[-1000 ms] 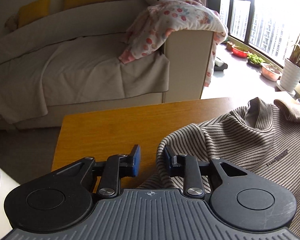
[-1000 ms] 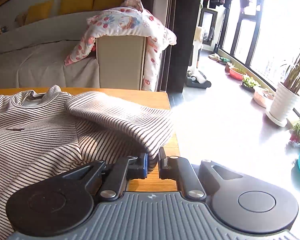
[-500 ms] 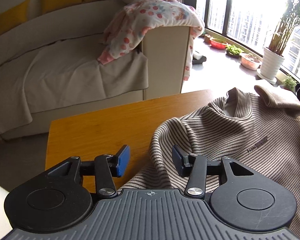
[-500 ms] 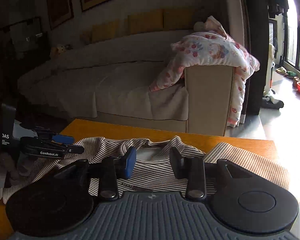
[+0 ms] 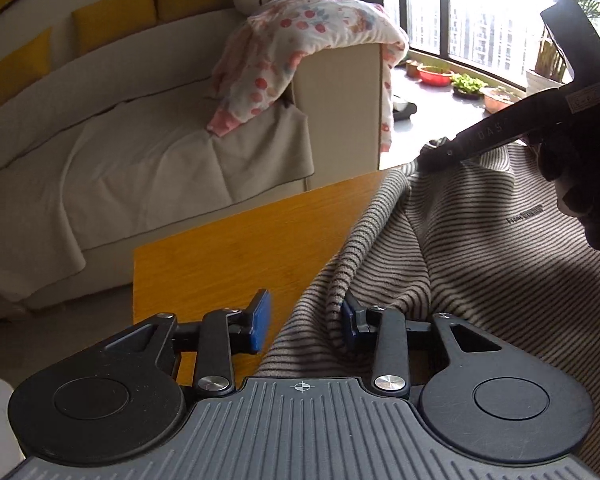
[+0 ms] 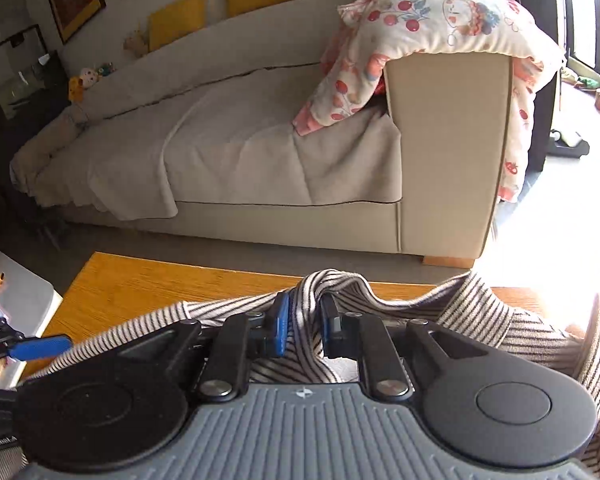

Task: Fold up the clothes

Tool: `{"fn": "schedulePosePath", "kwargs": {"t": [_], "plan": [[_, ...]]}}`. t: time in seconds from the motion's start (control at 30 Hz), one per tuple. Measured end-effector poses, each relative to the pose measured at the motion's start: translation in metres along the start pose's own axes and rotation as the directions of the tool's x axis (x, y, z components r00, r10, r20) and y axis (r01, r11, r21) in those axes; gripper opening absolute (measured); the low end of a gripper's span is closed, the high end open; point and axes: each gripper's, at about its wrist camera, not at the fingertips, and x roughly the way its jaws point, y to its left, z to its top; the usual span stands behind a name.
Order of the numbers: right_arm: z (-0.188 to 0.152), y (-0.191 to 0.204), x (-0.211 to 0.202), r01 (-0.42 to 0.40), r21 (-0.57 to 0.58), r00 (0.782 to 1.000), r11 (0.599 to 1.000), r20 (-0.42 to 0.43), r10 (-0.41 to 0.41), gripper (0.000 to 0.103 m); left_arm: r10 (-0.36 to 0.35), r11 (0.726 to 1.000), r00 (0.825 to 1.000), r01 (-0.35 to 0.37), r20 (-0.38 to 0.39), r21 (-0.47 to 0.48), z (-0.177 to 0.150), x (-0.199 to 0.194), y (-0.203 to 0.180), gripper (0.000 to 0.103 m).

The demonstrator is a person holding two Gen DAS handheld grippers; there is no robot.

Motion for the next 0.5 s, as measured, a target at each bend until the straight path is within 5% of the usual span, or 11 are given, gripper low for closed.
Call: {"fn": "schedulePosePath", "kwargs": {"t": [0.03,0.17,0.3,0.43,0.5], "plan": [[-0.004,-0.002,-0.013,0.012,-0.020,1.000,1.000,0.023,-0.011,0.029,0.007,1.000,1.000,-0.007,0.003,-0.012,0.002,-0.002,0.001,0.043],[-0.021,-0.010,-0.067,0.064,-0.097,0.992,0.993,0.115,-0.052,0.039,0.015,0.998,1.000,-0.014,0.027,-0.056,0.007,-0.014,0.001,0.046],[-0.054,-0.018,-0.123,0.081,-0.152,0.989,0.985,0.133,-0.061,0.045,-0.090,0.990,0.990,0.101,0.106,-0.101,0.010,-0.044,-0.017,0.057],[-0.111,-0.016,-0.167,0.032,-0.189,0.997,0.982,0.076,-0.018,0.058,-0.310,0.926,0.928,0.344,0.207,-0.155,-0.004,-0.070,-0.056,0.081],[-0.138,-0.010,-0.174,0.057,-0.243,0.998,0.968,0.038,-0.050,0.059,-0.343,0.918,0.918,0.372,0.197,-0.135,-0.015,-0.070,-0.075,0.086]]}}
